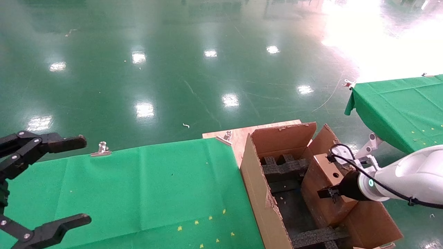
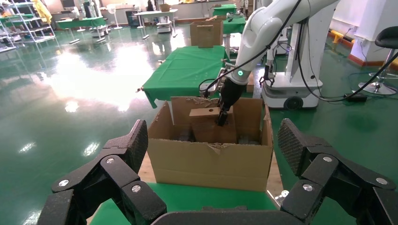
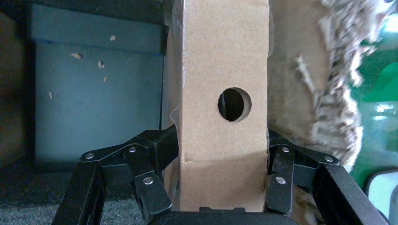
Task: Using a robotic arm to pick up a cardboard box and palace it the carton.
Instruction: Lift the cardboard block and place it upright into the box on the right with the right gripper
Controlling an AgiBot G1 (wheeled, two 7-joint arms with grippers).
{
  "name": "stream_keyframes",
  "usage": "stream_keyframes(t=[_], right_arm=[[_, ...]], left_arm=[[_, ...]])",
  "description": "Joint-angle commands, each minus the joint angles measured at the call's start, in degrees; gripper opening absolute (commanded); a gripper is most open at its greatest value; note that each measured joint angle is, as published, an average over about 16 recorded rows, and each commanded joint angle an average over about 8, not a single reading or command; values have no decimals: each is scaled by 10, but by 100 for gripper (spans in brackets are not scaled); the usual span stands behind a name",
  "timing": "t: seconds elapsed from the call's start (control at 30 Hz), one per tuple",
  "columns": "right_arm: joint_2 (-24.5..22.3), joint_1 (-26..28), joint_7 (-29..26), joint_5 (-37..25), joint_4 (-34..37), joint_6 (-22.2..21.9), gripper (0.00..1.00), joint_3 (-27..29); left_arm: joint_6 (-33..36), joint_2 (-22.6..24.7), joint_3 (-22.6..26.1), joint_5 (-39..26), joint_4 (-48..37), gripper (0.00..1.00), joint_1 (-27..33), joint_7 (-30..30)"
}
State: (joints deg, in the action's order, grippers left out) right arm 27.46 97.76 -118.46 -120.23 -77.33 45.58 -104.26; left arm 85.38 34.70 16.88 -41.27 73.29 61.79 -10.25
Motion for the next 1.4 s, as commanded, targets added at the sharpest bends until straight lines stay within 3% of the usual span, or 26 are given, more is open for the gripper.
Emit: stream_keyframes(t=[0.03, 0.53, 1.0, 1.27, 1.4], right_arm=[[0, -6, -4, 1, 1, -4, 0, -2], [17, -47, -9, 14, 33, -35, 0, -13], [40, -67, 36, 55, 81, -53, 2, -20], [43, -71, 53, 73, 90, -56, 100, -20], [43, -71, 53, 75, 90, -56, 100, -20]], left_arm=[[0, 0, 0, 0, 0, 100, 0, 0], [0, 0, 1, 0, 0, 100, 0, 0], [0, 0, 1, 1, 0, 100, 0, 0], [-1, 0, 1, 1, 0, 100, 0, 1], [-1, 0, 1, 1, 0, 100, 0, 1]])
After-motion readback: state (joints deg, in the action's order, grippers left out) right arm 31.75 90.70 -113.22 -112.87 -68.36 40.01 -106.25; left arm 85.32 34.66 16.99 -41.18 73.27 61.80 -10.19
